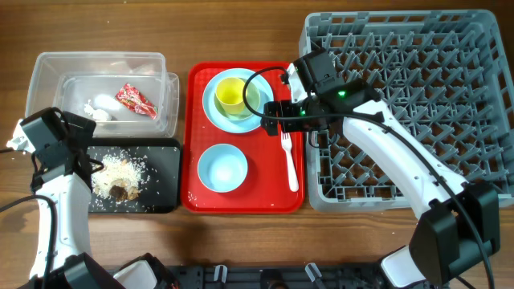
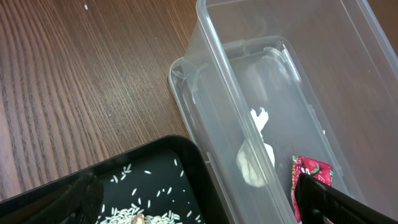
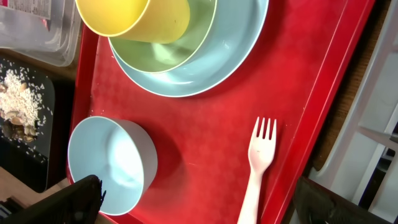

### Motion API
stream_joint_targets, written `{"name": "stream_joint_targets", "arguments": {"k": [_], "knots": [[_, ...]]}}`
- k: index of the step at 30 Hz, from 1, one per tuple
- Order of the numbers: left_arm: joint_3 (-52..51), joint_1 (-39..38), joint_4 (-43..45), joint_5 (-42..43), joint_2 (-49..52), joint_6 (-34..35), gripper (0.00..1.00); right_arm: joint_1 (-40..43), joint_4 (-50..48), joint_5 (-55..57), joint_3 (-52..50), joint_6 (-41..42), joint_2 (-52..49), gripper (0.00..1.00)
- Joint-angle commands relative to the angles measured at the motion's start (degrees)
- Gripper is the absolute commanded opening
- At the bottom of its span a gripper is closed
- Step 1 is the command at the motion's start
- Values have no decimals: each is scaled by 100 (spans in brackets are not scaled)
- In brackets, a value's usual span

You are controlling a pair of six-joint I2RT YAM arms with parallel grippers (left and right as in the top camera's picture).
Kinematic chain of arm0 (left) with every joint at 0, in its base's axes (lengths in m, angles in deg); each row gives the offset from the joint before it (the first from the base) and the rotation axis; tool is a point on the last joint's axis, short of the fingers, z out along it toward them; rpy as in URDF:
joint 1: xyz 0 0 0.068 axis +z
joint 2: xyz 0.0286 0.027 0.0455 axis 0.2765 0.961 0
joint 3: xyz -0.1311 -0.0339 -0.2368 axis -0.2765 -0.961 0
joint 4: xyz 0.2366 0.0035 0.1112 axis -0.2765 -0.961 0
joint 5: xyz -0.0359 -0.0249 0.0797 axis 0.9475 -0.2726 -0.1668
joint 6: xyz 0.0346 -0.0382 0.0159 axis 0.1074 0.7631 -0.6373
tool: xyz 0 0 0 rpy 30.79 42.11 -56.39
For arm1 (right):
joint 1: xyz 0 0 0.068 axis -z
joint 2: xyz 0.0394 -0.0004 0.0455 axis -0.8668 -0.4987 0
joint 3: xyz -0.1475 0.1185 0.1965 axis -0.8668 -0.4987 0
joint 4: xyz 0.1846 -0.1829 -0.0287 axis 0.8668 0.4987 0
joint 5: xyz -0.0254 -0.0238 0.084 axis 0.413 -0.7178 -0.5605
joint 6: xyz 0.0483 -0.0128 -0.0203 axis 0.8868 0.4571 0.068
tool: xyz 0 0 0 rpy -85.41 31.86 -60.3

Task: Sort waste into correct bins and load items into the dishwasher rack
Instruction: 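Lower the right gripper onto the white fork and grasp it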

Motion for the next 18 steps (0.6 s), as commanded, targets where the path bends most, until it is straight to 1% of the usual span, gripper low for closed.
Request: {"name": "stream_joint_targets", "arguments": {"k": [1, 4, 6, 7, 10, 14, 15, 16, 18], "knots": [[66, 26, 15, -33, -63, -90, 100, -2, -17, 76, -33, 39, 127, 100], [66, 26, 15, -33, -63, -87, 100, -2, -155, 76, -33, 42, 127, 100], [66, 26, 15, -33, -63, -87, 100, -2, -625, 74, -33, 94, 127, 100], [66, 26, 15, -33, -63, -90, 100, -2, -737, 68, -33, 208, 127, 100], [66, 26, 15, -33, -63, -87, 100, 0, -807, -184, -33, 1158, 127, 100], [66, 26, 15, -33, -63, -90, 100, -15, -619, -210, -33, 1443, 127, 99], [66, 26, 15, -33, -63, -90, 100, -50, -584, -133, -35, 1449, 127, 82], [66, 26, 15, -33, -63, -87, 100, -114, -553, -46, -35, 1432, 127, 72], [66, 26, 15, -33, -63, -87, 100, -295, -474, 181, -35, 1342, 127, 67]]}}
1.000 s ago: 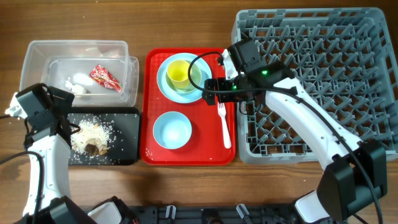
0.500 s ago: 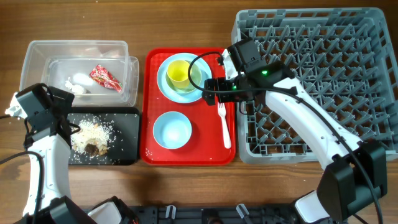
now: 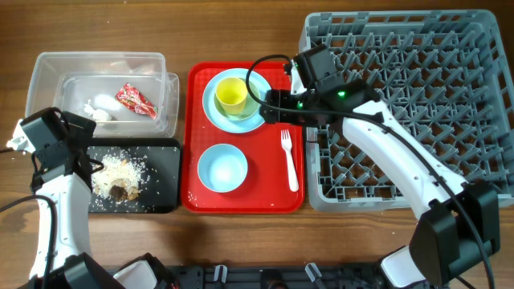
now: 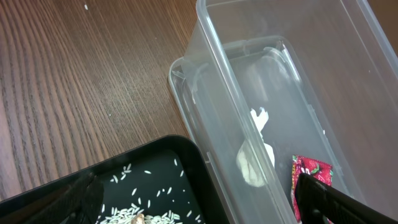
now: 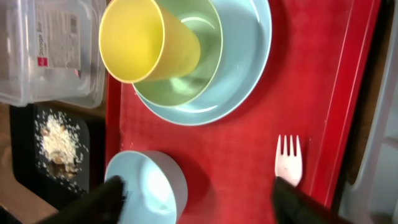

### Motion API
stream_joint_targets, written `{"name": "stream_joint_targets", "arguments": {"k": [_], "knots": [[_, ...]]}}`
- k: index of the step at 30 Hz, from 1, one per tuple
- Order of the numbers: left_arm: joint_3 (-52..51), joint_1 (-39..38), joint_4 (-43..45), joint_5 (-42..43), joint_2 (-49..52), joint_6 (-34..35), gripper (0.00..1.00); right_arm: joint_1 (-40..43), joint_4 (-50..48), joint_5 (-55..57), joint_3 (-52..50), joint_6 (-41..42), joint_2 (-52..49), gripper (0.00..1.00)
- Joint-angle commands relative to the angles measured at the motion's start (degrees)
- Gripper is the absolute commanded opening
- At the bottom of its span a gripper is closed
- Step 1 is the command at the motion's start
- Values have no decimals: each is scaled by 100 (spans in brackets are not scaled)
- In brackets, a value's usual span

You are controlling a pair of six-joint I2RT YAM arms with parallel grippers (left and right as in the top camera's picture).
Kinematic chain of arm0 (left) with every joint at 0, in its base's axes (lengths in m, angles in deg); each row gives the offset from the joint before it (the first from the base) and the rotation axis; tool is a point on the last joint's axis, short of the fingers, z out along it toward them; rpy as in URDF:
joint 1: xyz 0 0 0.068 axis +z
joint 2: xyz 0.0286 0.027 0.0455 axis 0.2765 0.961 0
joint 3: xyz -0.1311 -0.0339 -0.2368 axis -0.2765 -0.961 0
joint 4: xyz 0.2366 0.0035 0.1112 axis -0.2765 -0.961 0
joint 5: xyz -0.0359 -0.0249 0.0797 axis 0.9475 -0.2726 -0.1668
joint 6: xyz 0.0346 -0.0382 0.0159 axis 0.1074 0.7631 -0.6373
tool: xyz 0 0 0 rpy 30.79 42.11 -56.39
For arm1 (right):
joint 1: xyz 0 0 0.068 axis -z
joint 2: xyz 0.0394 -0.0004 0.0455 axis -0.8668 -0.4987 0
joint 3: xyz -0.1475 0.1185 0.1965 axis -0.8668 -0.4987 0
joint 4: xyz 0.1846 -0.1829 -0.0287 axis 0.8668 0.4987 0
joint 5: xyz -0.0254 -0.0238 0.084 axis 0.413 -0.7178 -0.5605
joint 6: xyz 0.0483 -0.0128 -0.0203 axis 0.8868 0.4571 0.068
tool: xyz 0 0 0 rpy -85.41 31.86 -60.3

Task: Sort waste into correct bins and load items into the dishwasher rack
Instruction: 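Lower the right gripper onto the white fork and grasp it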

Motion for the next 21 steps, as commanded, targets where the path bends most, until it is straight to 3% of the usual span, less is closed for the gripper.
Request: {"name": "stream_joint_targets", "arguments": {"k": [1, 3, 9, 16, 21], "knots": [[66, 26, 13, -33, -63, -87, 100, -365, 164, 476, -20, 151, 120, 64], [66, 26, 13, -33, -63, -87, 100, -623, 356, 1174, -20, 177, 118, 51], [66, 26, 13, -33, -63, -87, 100, -1370, 876, 2627, -20, 201, -44, 51], [66, 26, 13, -33, -63, -87, 100, -1589, 1276, 2942, -350, 588, -238, 49], [66, 26, 13, -33, -63, -87, 100, -1589, 835, 3075, -1023, 719, -240, 49]]}}
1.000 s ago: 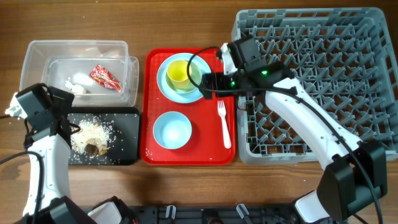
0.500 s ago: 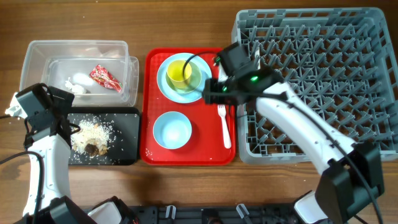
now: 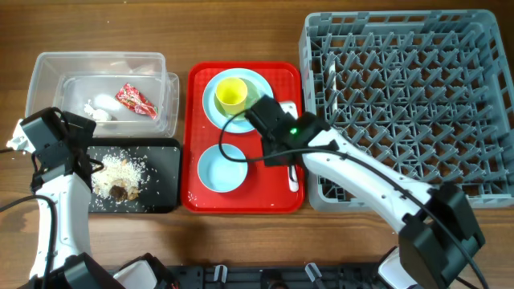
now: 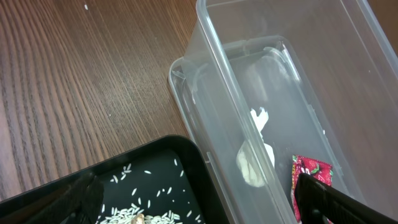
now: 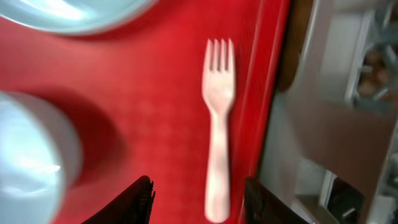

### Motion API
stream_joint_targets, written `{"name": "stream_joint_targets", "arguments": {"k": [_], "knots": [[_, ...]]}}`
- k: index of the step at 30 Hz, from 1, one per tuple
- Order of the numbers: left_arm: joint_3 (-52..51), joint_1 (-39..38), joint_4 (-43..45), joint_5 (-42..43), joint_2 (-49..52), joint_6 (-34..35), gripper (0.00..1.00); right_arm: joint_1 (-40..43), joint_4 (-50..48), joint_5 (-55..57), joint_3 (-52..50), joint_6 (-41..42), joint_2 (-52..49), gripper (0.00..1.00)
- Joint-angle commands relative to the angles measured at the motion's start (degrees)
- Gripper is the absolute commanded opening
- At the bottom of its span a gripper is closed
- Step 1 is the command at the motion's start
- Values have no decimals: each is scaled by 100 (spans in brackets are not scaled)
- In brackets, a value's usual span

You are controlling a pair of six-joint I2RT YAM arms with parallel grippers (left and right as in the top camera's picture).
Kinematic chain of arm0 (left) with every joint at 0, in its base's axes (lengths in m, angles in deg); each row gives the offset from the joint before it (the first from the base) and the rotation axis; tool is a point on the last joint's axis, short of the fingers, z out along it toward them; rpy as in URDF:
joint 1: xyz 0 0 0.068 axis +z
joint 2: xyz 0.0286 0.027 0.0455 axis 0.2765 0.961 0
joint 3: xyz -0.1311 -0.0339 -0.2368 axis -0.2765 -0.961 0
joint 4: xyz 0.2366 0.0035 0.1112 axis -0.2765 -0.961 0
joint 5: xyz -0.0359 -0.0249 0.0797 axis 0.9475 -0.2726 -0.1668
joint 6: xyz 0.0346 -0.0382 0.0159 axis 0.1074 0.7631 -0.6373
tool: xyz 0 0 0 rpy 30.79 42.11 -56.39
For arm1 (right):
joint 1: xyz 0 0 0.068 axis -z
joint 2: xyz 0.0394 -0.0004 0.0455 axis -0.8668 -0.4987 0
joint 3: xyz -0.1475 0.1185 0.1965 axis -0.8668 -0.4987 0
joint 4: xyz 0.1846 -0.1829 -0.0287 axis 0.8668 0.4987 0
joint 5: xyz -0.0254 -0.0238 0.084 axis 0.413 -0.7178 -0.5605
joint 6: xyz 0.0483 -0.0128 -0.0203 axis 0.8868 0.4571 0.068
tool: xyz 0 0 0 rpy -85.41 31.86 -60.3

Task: Sort waste into correct bins and load items into the dishwasher rack
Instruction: 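Lower the right gripper onto the white fork and grasp it, then carry the fork into the grey rack and release it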

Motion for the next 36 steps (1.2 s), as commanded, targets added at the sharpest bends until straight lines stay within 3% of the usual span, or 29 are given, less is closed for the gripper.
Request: {"name": "stream_joint_targets", "arguments": {"k": [1, 17, 21, 30, 31, 32, 36], "knots": [[66, 26, 15, -33, -63, -90, 100, -4, -240, 295, -415, 157, -122, 49], [66, 26, 15, -33, -63, -87, 100, -4, -2549, 256, -2022, -66, -133, 40], [66, 26, 15, -33, -63, -87, 100, -4, -2758, 240, -2028, -179, -133, 30], [66, 26, 15, -33, -63, -90, 100, -4, -2997, 48, -2028, -372, -131, 17], [66, 26, 15, -33, -63, -87, 100, -4, -3008, 55, -2020, -400, -127, 14], [66, 26, 15, -33, -63, -90, 100, -4, -3034, 55, -1963, -557, -125, 4], [66, 26, 15, -33, -63, -87, 100, -4, -2944, 52, -1681, -634, -7, 4]]}}
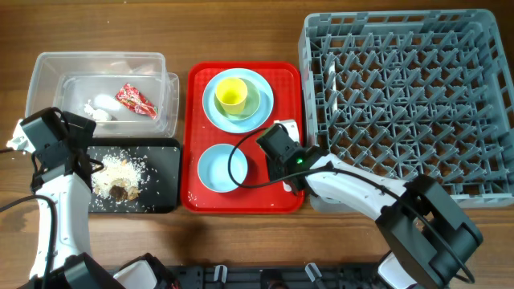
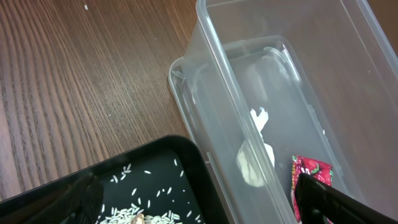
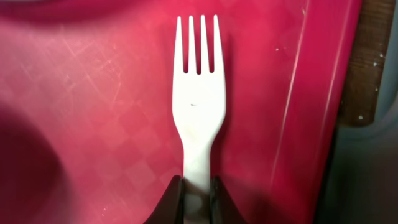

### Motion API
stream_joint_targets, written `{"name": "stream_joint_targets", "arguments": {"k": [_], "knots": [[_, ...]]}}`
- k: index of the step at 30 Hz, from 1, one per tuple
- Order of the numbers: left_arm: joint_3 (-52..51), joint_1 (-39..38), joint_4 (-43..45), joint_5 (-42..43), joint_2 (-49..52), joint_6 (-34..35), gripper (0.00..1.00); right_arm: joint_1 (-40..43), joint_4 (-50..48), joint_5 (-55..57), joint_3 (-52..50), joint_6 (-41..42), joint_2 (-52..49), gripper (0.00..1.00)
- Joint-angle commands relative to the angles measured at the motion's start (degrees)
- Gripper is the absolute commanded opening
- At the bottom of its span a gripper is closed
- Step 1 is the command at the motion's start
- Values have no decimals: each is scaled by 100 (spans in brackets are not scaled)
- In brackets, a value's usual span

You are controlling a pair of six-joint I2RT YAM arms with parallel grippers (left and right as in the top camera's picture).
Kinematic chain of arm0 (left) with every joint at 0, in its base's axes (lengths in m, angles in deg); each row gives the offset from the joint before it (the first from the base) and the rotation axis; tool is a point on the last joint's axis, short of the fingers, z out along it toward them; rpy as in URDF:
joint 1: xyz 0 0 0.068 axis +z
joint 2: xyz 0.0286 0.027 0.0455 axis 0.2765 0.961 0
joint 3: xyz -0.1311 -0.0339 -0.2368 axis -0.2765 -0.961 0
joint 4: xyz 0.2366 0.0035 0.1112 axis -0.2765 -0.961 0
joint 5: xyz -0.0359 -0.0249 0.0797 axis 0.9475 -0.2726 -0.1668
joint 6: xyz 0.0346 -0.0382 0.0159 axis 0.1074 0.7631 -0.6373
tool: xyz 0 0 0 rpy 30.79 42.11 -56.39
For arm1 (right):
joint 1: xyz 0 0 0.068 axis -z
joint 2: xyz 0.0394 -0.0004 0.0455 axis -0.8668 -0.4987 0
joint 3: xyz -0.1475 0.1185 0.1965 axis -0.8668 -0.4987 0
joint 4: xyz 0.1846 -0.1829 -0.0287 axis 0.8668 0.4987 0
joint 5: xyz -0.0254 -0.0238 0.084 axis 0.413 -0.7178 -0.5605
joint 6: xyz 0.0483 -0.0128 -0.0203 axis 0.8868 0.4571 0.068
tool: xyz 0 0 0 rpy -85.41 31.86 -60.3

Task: Sort waste into correct bins and load items into the dishwasher rack
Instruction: 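Carry the fork into the grey rack and release it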

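Observation:
A white plastic fork [image 3: 198, 106] lies on the red tray [image 1: 201, 193], tines pointing away from the wrist camera. My right gripper [image 3: 198, 200] is down at the tray's right side, shut on the fork's handle, one finger [image 3: 174, 199] on each side of it. In the overhead view the arm covers most of the fork. A yellow cup [image 1: 231, 94] stands in a green bowl on a light-blue plate [image 1: 215, 112]. A light-blue bowl [image 1: 221, 168] sits in front of them. My left gripper [image 2: 202, 199] hangs open over the corner where bin and black tray meet.
The grey dishwasher rack [image 1: 409, 96] stands right of the tray. A clear bin [image 1: 96, 68] at the left holds a red wrapper [image 1: 135, 99] and white scraps. In front of it lies a black tray [image 1: 161, 181] with rice and food bits.
My right gripper was open above the fork. Now it is low on the tray and shut on the fork's handle. The left arm has not moved.
My right gripper hung open over the tray near the plate, with the fork below. Then it stood open above the fork. Now it is shut on the fork's handle on the tray. The left gripper stayed open over the bin's corner throughout.

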Motion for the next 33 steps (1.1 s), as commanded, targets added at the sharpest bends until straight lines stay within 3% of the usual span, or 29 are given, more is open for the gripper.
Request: {"name": "stream_joint_targets", "arguments": {"k": [1, 11, 19, 26, 33], "knots": [[66, 26, 15, -33, -63, -87, 100, -2, 61, -52, 323, -177, 94, 4], [66, 26, 15, -33, -63, -87, 100, 162, 579, 529, 1143, -774, 1248, 4], [66, 26, 15, -33, -63, -87, 100, 1126, 782, 1049, 1185, -1320, 2282, 4], [66, 26, 15, -33, -63, -90, 100, 2339, 1084, 697, 1163, -1923, 2157, 4], [66, 26, 15, -33, -63, -90, 100, 2850, 1095, 247, 1161, -2249, 1567, 4]]}}
